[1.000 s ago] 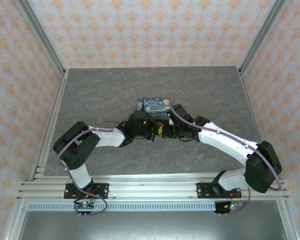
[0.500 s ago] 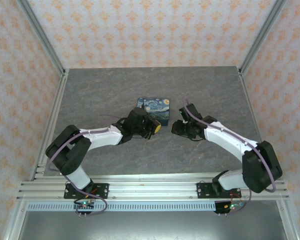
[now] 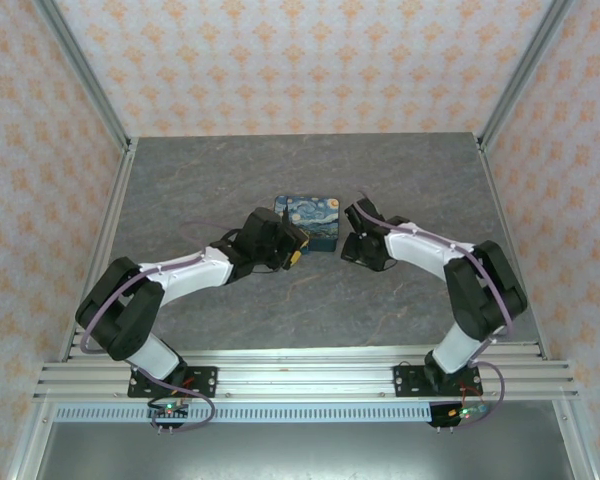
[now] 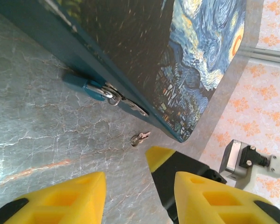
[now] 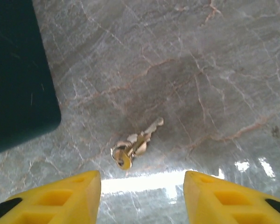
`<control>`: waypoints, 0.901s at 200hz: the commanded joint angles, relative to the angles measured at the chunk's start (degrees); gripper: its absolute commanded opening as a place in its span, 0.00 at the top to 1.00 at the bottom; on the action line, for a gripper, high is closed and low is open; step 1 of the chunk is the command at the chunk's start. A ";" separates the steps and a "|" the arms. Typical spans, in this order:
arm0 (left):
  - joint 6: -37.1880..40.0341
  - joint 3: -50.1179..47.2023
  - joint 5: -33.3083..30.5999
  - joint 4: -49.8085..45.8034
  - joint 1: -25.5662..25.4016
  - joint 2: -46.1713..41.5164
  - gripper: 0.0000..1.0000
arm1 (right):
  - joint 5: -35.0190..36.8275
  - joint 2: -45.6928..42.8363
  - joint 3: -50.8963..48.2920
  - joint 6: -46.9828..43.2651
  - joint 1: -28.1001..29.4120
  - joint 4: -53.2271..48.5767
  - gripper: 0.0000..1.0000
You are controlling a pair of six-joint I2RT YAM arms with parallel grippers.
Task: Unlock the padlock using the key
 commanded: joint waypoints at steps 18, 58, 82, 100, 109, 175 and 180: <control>2.14 -0.43 -1.26 -2.26 1.25 -2.04 0.56 | 2.63 5.20 3.70 3.18 -0.01 0.03 0.59; 2.22 -1.60 -0.31 -1.33 2.32 -2.23 0.56 | 1.95 8.96 5.95 3.83 0.12 0.60 0.71; 2.20 -2.04 0.20 -0.77 2.88 -2.13 0.56 | 1.85 9.22 5.67 3.96 0.23 0.81 0.78; 2.32 -2.18 0.48 -0.47 3.09 -1.97 0.56 | 1.93 8.51 4.69 4.21 0.40 1.10 0.85; 2.37 -2.28 0.57 -0.31 3.15 -1.96 0.56 | 1.86 8.01 4.09 4.39 0.48 1.29 0.89; 3.08 -2.59 0.84 -0.14 3.32 -2.21 0.55 | -0.44 -2.54 -2.63 4.30 0.93 3.83 1.00; 3.19 -2.59 0.85 -0.27 3.26 -2.30 0.55 | -1.14 -3.77 -3.52 4.38 0.94 4.39 1.00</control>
